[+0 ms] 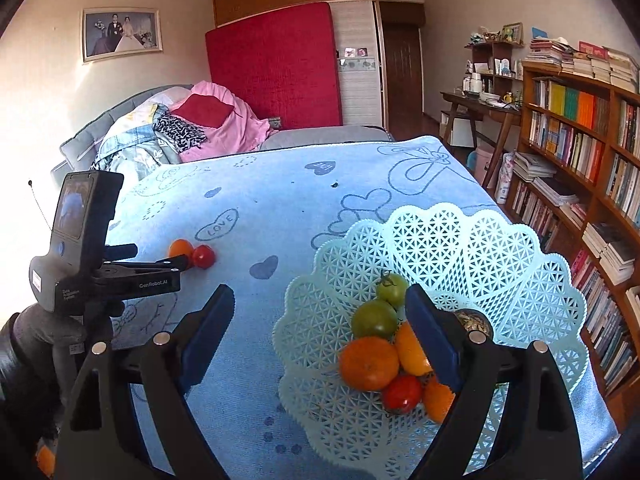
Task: Organize fruits
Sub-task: 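Move both open tools from the basket toward the small orange and red tomato, then grasp the small orange with the left tool while the right tool grasps the red tomato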
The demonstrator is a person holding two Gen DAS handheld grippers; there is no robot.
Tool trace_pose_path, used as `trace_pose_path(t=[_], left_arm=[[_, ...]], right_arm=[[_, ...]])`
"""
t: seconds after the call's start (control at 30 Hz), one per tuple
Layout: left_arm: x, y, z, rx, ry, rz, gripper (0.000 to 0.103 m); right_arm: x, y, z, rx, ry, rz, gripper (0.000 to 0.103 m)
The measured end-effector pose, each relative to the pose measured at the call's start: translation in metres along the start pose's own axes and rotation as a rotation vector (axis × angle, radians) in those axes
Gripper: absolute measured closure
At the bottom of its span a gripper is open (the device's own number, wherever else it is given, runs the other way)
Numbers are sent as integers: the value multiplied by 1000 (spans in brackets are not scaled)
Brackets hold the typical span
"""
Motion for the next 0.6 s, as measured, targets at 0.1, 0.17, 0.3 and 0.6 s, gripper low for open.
trace_pose_path(t=[0.1,0.17,0.3,0.6], left_arm=[[3,5,1,-3,25,-8,14],[5,7,1,-2,41,-20,14],[9,9,4,18,70,-46,29],[16,6,2,41,104,-149,63]], right_arm=[[-7,9,2,-25,6,42,15],[-11,15,3,-38,14,67,15],[-18,24,6,-57,14,94,15],[-31,48,10,-110,23,151,15]])
Point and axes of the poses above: each gripper's, at about its wrist camera, not at the fingertips, and y roughly the way its jaws point, x to its right, z to its top, the point moved 3 cm from there along y, roughly the way its jaws point, and after that the axes turned 15 degrees about z, right-handed, at the moved point
